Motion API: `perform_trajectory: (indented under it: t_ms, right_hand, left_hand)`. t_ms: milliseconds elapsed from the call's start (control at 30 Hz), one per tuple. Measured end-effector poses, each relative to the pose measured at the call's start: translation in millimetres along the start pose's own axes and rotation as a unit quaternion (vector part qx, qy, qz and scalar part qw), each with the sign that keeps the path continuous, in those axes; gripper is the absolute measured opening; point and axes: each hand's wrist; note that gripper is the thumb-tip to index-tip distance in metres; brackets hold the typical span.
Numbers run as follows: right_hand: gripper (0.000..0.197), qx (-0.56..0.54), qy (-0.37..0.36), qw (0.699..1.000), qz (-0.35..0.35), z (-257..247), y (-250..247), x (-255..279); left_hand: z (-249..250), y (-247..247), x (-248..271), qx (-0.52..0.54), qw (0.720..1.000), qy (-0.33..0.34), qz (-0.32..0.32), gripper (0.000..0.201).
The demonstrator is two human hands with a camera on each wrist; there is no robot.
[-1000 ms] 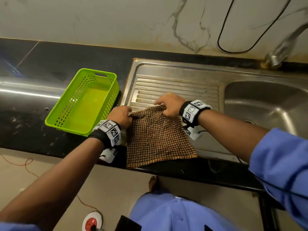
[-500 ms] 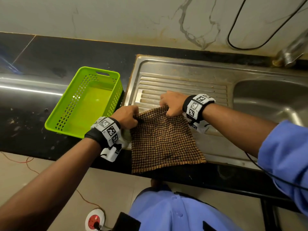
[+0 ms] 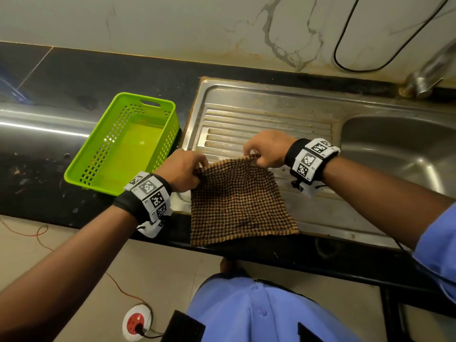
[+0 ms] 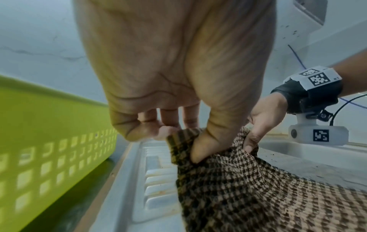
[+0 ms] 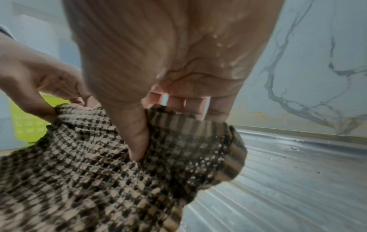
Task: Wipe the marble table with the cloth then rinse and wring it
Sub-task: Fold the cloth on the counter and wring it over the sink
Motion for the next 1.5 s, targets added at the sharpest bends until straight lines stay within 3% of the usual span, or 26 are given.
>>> perform_trajectory:
  t_ms: [167,333,567,800,900,1000,1100,1167,1233,1367,1500]
  right_hand:
    - [0.026,-0.015,-0.06,0.997,0.049,-3,13,33]
    - [0.023,-0.009,-0.122,0.988,0.093,-19,45,61]
    - [0.037,-0.026,-0.088,0.991,0.1,-41,96,100]
    - [0.045,-0.01,-0.05,0.997,0.064,-41,119,108]
    - [0.051,-0.011,-0.059,0.998,0.025,-38,117,116]
    - [0.042,-0.028,-0.076,0.997,0.015,-34,109,122]
    - [0.032,-0.051,-0.081,0.994,0.059,-32,94,116]
    - [0.03,-0.063,-0.059,0.992,0.091,-31,86,103]
    - [0.034,-0.08,-0.024,0.991,0.106,-30,80,86]
    - [0.054,-0.059,0.049,0.996,0.053,-24,78,64]
    - [0.053,-0.043,0.08,0.996,0.016,-22,81,64]
  left_hand:
    - [13,15,27,-0.112,0.989,0.03,0.092,0.03]
    - [27,39,62,-0.147,0.978,0.066,0.135,0.031]
    - [35,95,92,-0.166,0.977,0.057,0.121,0.044]
    - [41,123,102,-0.191,0.974,0.048,0.11,0.043]
    - [45,124,108,-0.179,0.98,0.023,0.088,0.03]
    - [52,112,113,-0.155,0.985,-0.001,0.078,0.017]
    - [54,95,105,-0.144,0.984,-0.043,0.095,0.033]
    - [57,85,93,-0.135,0.984,-0.043,0.11,0.03]
    - [61,79,79,-0.121,0.989,-0.024,0.081,0.024]
    - [67,87,58,-0.136,0.991,0.015,0.0,0.034]
    - [65,105,56,-0.109,0.994,0.001,-0.001,0.044]
Point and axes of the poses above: each hand's wrist, its own x-axis away from the middle knuckle, its own y-axis out of the palm, z = x × y, and after that the axes turned 15 degrees about -z, right-handed
